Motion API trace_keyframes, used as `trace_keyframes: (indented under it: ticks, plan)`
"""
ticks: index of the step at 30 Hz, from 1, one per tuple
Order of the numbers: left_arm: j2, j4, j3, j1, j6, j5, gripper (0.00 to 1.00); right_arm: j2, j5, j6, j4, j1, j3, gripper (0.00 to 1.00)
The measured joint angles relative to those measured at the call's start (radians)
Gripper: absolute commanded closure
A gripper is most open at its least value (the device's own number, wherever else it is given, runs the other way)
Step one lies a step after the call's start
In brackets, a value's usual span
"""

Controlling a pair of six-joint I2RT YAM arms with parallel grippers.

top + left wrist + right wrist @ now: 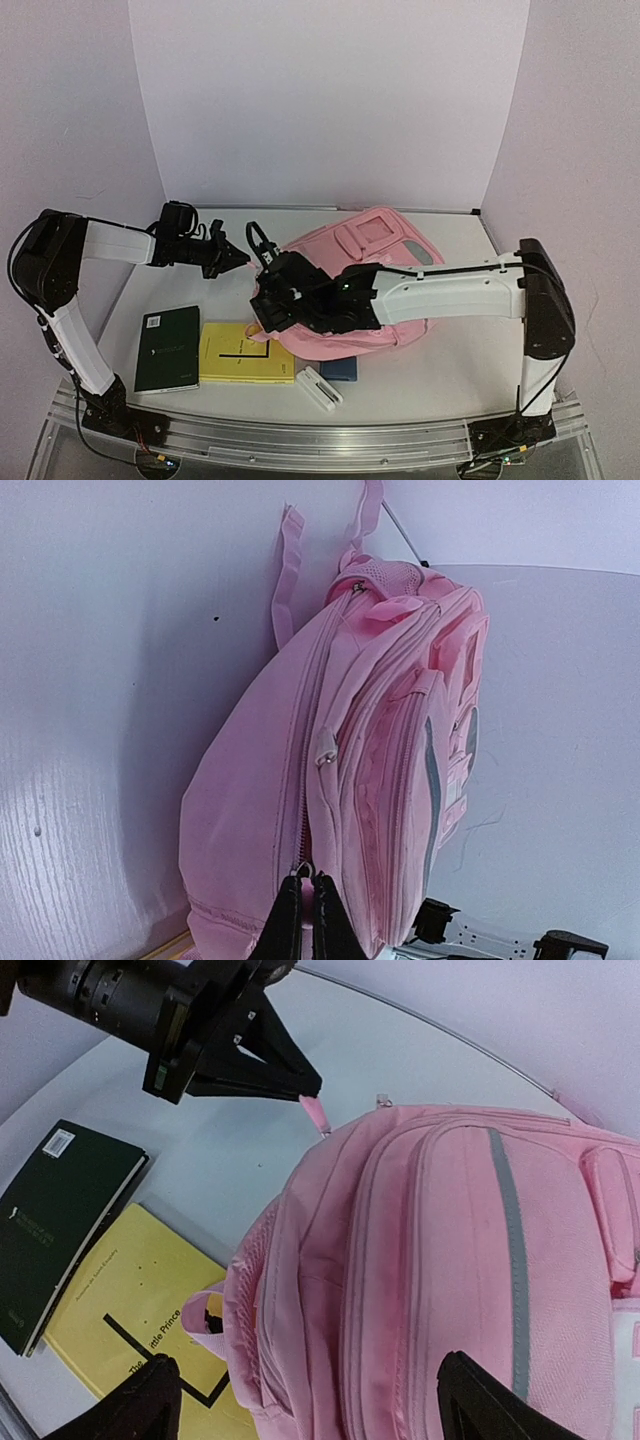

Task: Pack the student bag
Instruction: Zip the student bag at the center of the board.

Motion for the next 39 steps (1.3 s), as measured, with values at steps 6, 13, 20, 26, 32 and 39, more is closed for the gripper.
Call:
trace_keyframes:
  ticks: [6, 13, 20, 26, 32, 39]
  plan:
    - [0.0, 0.0, 0.0, -0.002, 0.0, 0.0, 1.0, 0.168, 0.001, -0.033, -0.043, 0.0, 0.129, 0.24]
    - [-0.002, 0.0, 0.0, -0.002, -0.001, 0.0, 1.0, 0.285, 0.084, -0.066, -0.061, 0.0, 0.244, 0.79]
    - [-0.016, -0.008, 0.0, -0.003, -0.009, -0.016, 1.0, 0.302, 0.126, -0.105, -0.079, 0.0, 0.275, 1.0]
    - [-0.02, -0.067, 0.028, -0.01, -0.019, -0.028, 1.0, 0.161, 0.082, -0.141, -0.081, -0.001, 0.158, 1.0]
    - [0.011, -0.044, 0.104, -0.029, -0.083, 0.057, 1.0, -0.084, -0.008, -0.16, -0.093, -0.017, 0.011, 1.0]
    - [0.106, -0.005, 0.193, 0.009, -0.1, -0.031, 1.0, -0.288, -0.079, -0.145, -0.193, -0.014, -0.064, 1.0]
